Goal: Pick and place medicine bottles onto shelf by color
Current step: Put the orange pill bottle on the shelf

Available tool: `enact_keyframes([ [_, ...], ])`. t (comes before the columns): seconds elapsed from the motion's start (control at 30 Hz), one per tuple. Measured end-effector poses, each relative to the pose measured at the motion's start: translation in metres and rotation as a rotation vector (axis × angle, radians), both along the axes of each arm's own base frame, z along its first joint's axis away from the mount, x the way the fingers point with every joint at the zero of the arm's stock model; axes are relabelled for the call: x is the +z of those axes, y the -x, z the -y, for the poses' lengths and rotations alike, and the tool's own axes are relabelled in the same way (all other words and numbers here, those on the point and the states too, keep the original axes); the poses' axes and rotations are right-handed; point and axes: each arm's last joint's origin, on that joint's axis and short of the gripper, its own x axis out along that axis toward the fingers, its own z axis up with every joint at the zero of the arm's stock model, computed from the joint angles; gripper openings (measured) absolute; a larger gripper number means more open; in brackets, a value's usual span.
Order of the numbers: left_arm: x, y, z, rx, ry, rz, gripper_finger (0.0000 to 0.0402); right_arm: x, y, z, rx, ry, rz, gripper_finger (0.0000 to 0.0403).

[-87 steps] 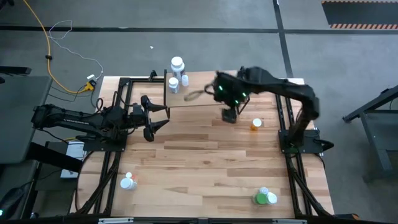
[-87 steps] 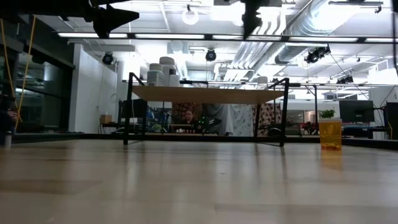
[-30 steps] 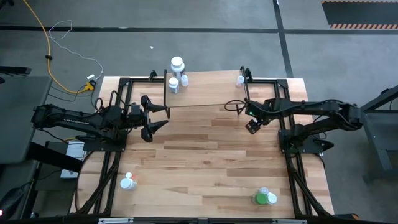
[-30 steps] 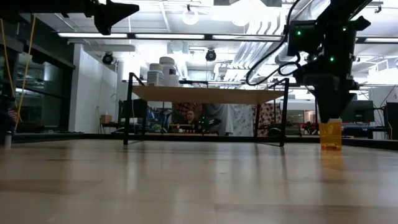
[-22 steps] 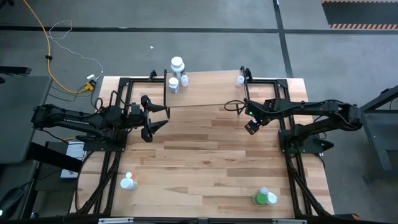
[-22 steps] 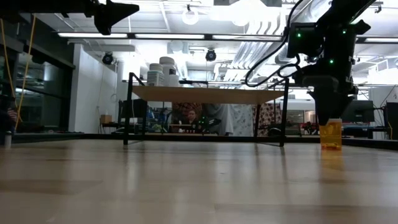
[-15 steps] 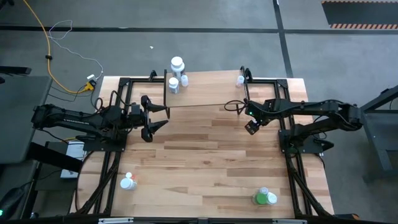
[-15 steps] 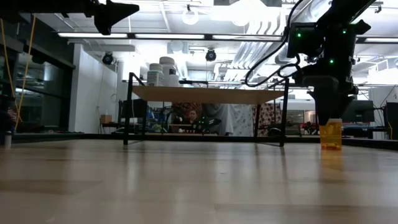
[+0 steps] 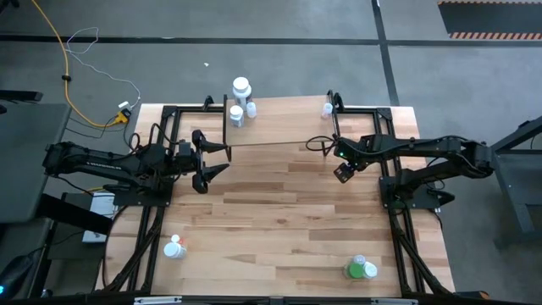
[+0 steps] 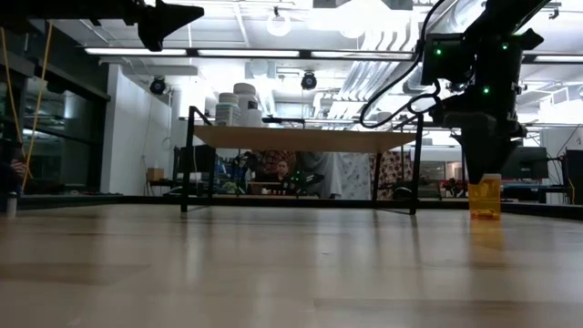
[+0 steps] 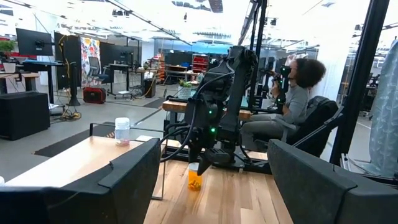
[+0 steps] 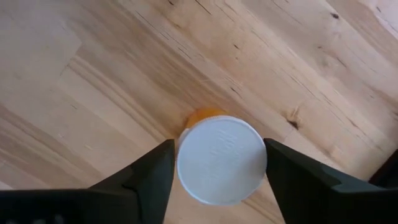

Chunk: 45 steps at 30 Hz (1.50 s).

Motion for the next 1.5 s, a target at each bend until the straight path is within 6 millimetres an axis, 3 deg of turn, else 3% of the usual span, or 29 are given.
enact_keyframes([
  [0.17, 0.0, 0.0, 0.0, 0.0, 0.0, 0.0, 0.0287, 0.0, 0.0, 0.0, -0.001, 0.006, 0.0, 0.0195],
  [0.47, 0.0, 0.0, 0.0, 0.0, 0.0, 0.0, 0.0287, 0.007, -0.001, -0.002, 0.02, -0.055, 0.003, 0.0202],
  [0.67, 0.0, 0.0, 0.0, 0.0, 0.0, 0.0, 0.0287, 0.044, -0.017, -0.008, 0.105, -0.098, 0.097, 0.02],
  [0.87, 0.0, 0.0, 0.0, 0.0, 0.0, 0.0, 0.0287, 0.105, -0.041, -0.024, 0.272, -0.107, 0.323, 0.02],
  [1.03, 0.0, 0.0, 0.0, 0.0, 0.0, 0.0, 0.0287, 0.162, -0.052, -0.031, 0.325, 0.05, 0.495, 0.02],
  [1.17, 0.001, 0.0, 0.0, 0.0, 0.0, 0.007, 0.0287, 0.192, -0.063, -0.026, 0.329, 0.193, 0.483, 0.02],
  [1.33, 0.001, 0.0, 0.0, 0.0, -0.001, 0.008, 0.0287, 0.207, -0.085, -0.007, 0.305, 0.29, 0.316, 0.02],
  [1.5, 0.001, 0.0, 0.0, 0.0, -0.001, 0.008, 0.0287, 0.194, -0.103, 0.025, 0.234, 0.289, 0.072, 0.02],
])
